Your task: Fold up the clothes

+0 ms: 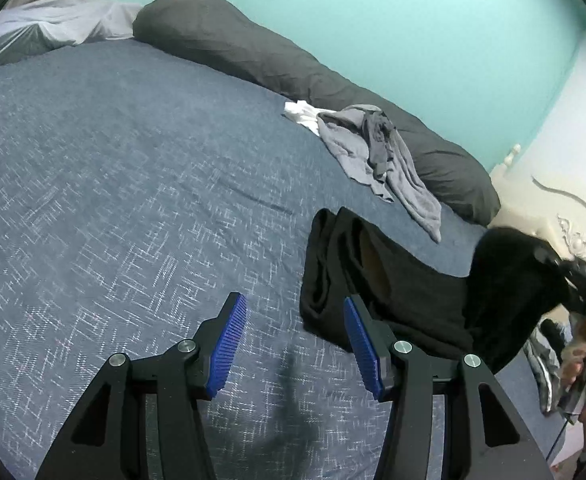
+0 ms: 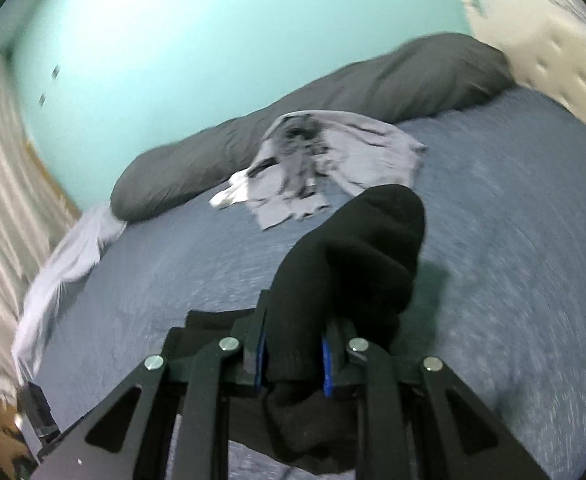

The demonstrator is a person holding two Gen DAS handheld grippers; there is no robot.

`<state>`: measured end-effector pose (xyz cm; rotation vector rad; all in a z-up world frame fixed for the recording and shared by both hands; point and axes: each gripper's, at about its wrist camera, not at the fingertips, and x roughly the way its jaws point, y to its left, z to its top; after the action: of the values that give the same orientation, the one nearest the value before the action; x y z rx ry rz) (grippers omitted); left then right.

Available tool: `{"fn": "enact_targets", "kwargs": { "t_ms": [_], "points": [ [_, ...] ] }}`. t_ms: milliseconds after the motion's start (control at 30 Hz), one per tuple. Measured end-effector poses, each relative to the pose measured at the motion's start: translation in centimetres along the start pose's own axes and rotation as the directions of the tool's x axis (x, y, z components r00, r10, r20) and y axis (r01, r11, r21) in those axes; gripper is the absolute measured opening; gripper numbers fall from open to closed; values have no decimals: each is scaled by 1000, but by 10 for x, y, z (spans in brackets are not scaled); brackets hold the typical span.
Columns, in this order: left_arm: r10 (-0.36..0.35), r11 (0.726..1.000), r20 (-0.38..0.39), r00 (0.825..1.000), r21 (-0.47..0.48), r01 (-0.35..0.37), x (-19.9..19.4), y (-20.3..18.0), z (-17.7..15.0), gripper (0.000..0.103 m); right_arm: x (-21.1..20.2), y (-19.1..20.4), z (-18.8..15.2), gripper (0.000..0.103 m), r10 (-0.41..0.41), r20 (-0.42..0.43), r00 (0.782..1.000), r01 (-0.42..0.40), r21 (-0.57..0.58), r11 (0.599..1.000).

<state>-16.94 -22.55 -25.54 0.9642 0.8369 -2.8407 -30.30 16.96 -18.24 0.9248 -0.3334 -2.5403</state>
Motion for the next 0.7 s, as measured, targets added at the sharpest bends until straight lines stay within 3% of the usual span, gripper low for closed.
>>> {"fn": "enact_targets", "kwargs": {
  "t_ms": [200,367,700],
  "points": [
    [3,1000,13,1000,-28,-2,-6,12,3,55,43,80,2,18,40,-69,997,-49,-144,988],
    [5,999,22,1000,-43,-4,-8,18,6,55,78,131,-20,18,67,-159,985,-103,-229,968],
    [-1,999,16,1000,-41,1,-7,17,4,55,130,156,-90,18,30,-321,947,-143,-335,931]
  ]
}}
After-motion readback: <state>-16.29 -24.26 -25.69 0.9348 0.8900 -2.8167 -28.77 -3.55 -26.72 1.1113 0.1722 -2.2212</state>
